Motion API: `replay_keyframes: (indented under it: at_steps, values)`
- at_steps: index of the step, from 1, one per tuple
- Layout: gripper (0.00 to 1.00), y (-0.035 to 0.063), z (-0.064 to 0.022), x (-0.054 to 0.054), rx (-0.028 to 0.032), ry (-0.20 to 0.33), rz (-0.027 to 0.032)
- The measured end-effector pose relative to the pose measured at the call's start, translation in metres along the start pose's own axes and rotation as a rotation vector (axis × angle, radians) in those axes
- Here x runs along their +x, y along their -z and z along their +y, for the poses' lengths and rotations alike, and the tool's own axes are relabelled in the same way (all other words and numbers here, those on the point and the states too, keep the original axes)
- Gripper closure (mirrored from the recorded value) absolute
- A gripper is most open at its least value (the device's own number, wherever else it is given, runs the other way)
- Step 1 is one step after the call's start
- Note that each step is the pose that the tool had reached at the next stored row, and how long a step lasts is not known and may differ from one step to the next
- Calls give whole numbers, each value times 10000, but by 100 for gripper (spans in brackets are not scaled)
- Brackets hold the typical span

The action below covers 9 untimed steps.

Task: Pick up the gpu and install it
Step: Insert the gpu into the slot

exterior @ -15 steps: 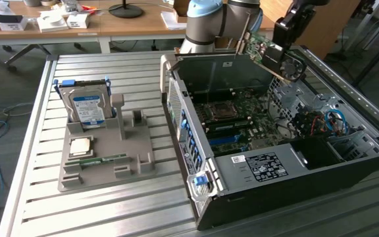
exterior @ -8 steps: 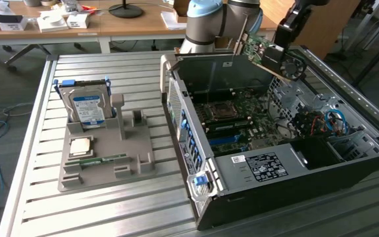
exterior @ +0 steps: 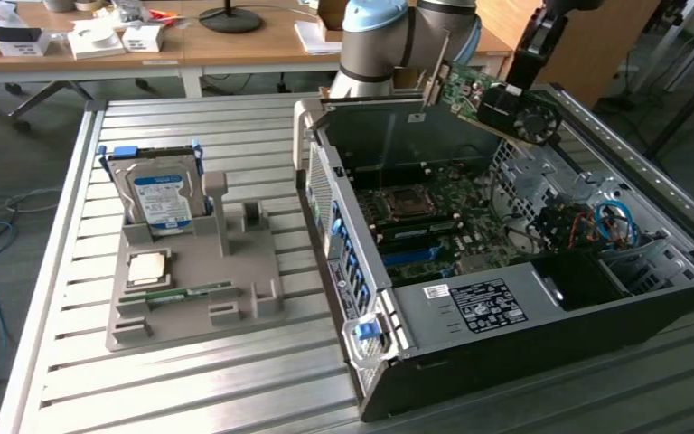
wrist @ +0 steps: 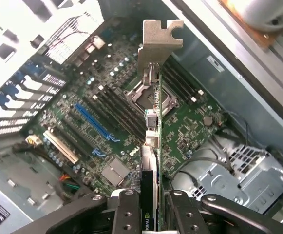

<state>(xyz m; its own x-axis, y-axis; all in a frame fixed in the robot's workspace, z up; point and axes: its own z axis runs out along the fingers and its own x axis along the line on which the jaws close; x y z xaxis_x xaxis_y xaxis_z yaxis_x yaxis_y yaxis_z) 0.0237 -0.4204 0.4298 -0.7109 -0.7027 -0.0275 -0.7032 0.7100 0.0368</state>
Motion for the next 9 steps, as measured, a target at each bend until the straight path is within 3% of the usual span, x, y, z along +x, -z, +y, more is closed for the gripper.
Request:
replay_keyframes:
  at_steps: [9]
  values:
    - [73,0,0,0,-39,1445,53]
